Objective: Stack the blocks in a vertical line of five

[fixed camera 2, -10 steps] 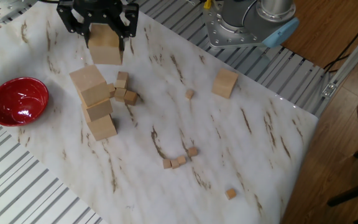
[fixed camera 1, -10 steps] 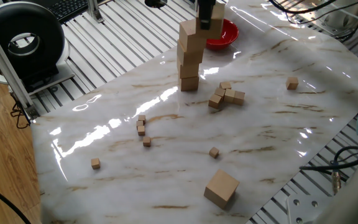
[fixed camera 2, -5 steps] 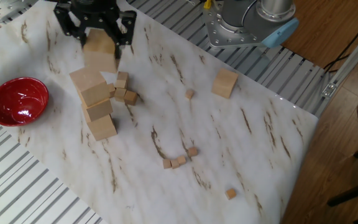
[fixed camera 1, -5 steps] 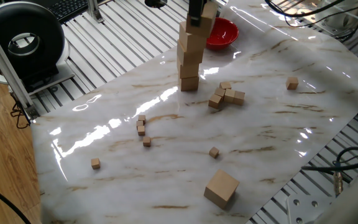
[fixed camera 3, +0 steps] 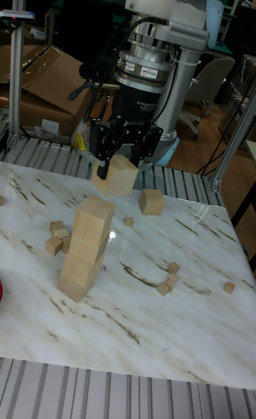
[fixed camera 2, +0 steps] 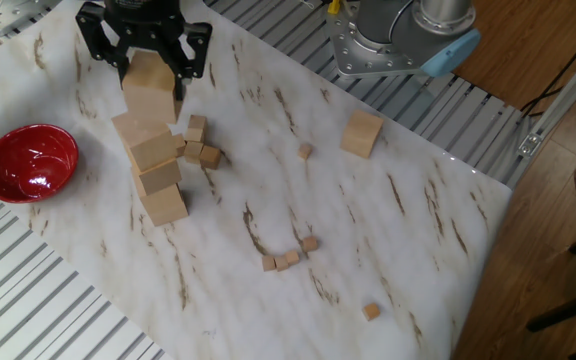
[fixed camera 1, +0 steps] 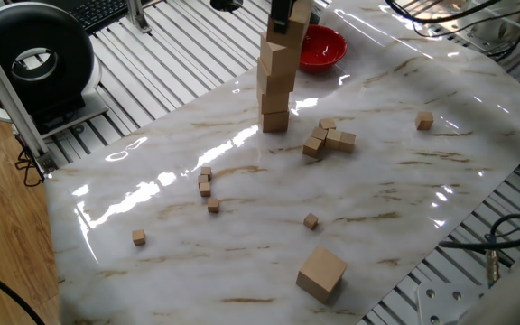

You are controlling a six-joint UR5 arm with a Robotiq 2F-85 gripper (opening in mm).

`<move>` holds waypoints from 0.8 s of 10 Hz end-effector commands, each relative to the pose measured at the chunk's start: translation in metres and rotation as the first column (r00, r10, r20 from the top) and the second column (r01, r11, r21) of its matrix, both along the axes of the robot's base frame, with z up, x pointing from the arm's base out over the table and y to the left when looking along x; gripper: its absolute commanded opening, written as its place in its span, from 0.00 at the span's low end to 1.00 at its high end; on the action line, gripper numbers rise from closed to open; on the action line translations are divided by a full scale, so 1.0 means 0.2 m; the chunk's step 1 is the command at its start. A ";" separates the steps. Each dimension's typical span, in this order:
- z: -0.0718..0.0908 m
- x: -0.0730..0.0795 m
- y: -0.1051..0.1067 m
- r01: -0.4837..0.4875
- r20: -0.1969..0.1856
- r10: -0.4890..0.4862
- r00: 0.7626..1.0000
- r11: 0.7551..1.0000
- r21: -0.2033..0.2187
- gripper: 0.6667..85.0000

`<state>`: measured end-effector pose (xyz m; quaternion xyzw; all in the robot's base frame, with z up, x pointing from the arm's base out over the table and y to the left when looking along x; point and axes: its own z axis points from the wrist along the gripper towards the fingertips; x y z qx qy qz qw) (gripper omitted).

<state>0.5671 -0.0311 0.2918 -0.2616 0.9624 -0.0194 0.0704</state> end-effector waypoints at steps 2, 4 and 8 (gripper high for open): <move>-0.01 0.03 -0.03 -0.055 -0.025 0.054 0.998 0.998 -0.018 0.29; -0.02 0.01 -0.03 -0.084 -0.075 0.085 0.994 0.996 0.014 0.30; -0.02 -0.05 -0.05 -0.144 -0.136 0.146 0.980 0.989 0.020 0.30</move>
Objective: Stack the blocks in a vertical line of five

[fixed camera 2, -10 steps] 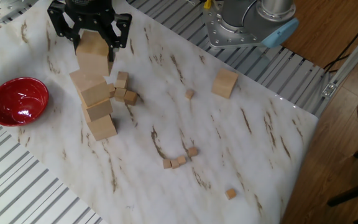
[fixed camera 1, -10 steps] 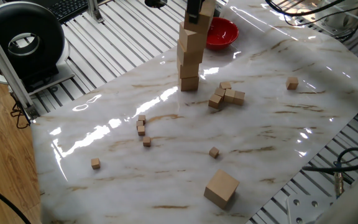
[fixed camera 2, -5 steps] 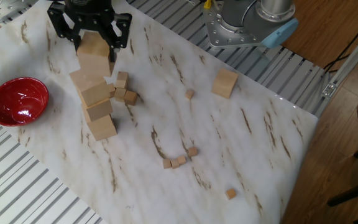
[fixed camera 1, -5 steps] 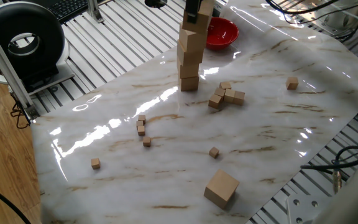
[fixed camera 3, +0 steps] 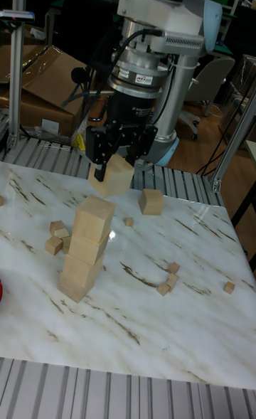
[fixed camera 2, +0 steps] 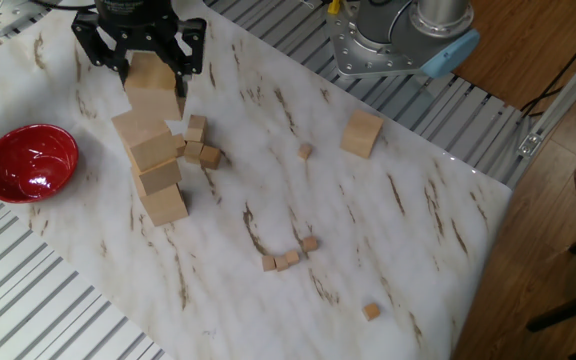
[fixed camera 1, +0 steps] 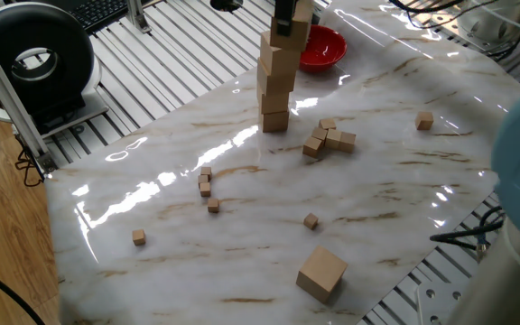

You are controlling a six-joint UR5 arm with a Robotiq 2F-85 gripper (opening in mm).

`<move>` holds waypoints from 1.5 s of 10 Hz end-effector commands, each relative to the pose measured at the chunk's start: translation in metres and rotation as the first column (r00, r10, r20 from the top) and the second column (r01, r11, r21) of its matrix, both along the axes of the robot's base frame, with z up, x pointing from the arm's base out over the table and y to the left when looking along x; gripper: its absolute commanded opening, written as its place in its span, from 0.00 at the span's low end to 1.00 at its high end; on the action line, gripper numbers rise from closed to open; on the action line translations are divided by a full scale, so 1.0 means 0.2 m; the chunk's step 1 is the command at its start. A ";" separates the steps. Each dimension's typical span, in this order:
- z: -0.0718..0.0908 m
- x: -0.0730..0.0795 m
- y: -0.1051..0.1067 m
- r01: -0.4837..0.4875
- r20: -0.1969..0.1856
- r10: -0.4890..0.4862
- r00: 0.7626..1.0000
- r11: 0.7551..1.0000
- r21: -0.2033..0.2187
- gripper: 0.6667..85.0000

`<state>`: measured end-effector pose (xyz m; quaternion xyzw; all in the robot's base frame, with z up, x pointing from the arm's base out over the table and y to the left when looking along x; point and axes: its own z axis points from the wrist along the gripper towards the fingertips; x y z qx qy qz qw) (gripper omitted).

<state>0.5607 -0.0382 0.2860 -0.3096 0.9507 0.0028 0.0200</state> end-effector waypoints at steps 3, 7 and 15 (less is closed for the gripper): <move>0.03 -0.01 -0.10 -0.150 -0.037 0.148 0.988 0.987 -0.051 0.34; 0.01 -0.03 -0.14 -0.227 -0.109 0.222 0.969 0.973 -0.043 0.35; -0.03 0.03 0.01 -0.346 -0.086 0.349 0.933 0.937 0.050 0.42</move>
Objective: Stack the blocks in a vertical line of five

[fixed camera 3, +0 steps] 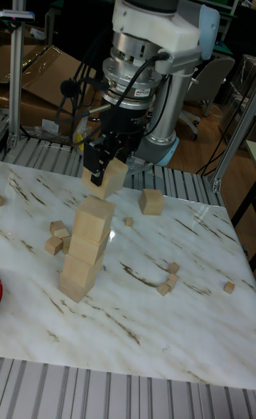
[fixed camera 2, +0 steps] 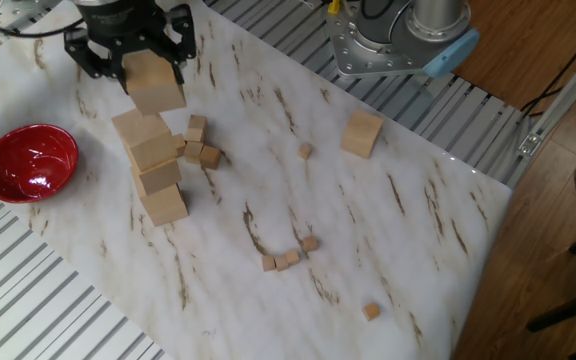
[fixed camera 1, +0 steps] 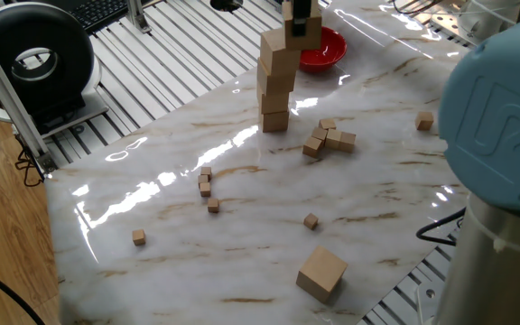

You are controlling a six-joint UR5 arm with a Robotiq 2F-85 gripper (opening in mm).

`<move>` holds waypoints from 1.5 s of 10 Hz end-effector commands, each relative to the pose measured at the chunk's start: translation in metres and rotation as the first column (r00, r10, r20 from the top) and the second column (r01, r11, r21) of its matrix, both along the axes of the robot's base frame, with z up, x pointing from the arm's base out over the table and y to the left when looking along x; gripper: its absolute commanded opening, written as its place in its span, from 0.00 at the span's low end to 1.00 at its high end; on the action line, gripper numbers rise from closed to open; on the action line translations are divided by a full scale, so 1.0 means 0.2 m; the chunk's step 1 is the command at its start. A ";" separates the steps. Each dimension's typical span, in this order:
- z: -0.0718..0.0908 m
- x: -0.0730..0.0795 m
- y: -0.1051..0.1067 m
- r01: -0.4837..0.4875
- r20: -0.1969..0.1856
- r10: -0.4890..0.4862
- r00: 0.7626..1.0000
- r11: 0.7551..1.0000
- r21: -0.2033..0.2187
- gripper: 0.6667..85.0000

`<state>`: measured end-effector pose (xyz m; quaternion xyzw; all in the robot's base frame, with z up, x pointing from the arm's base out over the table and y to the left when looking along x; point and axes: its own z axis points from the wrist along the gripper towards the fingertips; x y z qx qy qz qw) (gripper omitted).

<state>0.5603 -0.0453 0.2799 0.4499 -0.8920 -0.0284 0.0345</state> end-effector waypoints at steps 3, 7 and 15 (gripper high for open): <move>0.02 0.07 0.04 -0.106 0.043 0.105 0.994 0.994 0.014 0.42; 0.00 0.11 -0.03 -0.136 0.051 0.137 0.989 0.991 -0.012 0.42; -0.04 0.20 -0.04 -0.184 0.072 0.186 0.980 0.982 -0.030 0.42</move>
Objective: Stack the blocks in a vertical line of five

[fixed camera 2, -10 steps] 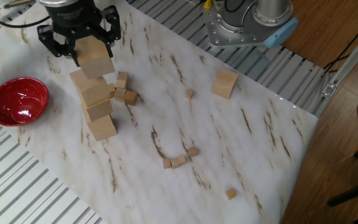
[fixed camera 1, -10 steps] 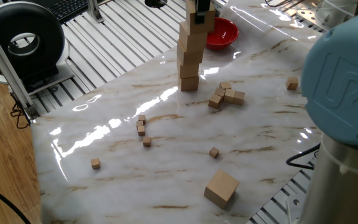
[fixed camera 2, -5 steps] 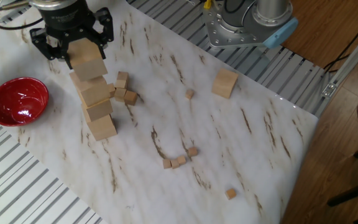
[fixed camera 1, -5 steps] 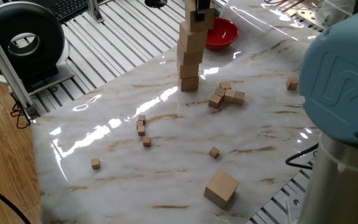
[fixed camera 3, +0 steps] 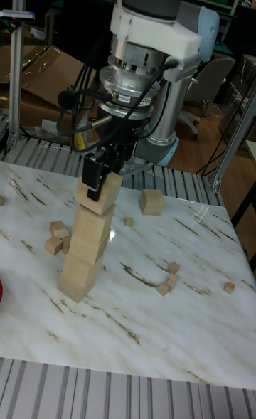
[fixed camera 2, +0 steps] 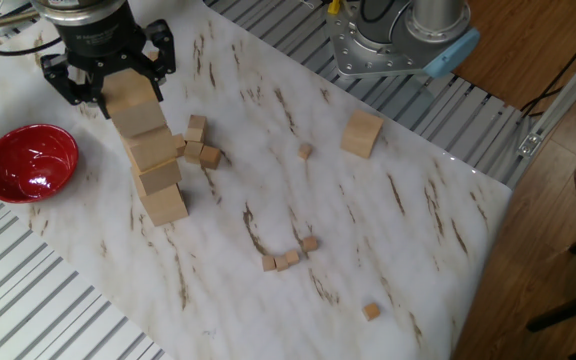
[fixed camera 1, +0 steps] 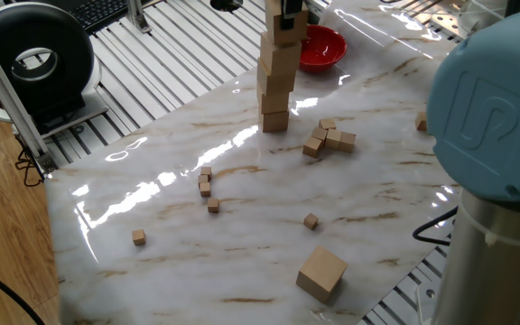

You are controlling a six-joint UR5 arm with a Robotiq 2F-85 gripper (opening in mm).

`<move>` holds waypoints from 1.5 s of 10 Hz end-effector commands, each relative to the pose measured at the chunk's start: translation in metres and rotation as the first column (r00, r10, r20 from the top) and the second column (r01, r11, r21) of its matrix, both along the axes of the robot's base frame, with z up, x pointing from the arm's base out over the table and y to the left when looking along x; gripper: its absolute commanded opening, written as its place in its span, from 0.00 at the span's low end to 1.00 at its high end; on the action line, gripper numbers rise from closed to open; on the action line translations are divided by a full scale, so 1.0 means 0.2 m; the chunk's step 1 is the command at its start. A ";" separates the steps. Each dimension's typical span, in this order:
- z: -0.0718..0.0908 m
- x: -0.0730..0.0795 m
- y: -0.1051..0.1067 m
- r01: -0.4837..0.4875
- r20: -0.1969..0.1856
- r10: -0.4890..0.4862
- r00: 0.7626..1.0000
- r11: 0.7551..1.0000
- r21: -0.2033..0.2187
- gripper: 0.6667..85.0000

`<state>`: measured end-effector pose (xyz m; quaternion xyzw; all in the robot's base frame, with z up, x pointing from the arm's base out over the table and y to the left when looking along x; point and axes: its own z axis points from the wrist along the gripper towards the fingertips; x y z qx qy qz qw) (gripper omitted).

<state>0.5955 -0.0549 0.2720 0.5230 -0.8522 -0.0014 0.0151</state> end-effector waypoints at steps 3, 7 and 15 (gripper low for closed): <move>0.00 0.04 0.05 -0.009 0.019 0.009 1.000 1.000 0.008 0.43; 0.00 0.06 0.08 -0.022 0.030 0.021 0.999 0.999 0.029 0.46; -0.01 -0.01 0.04 0.037 -0.012 -0.037 0.999 0.999 0.037 0.45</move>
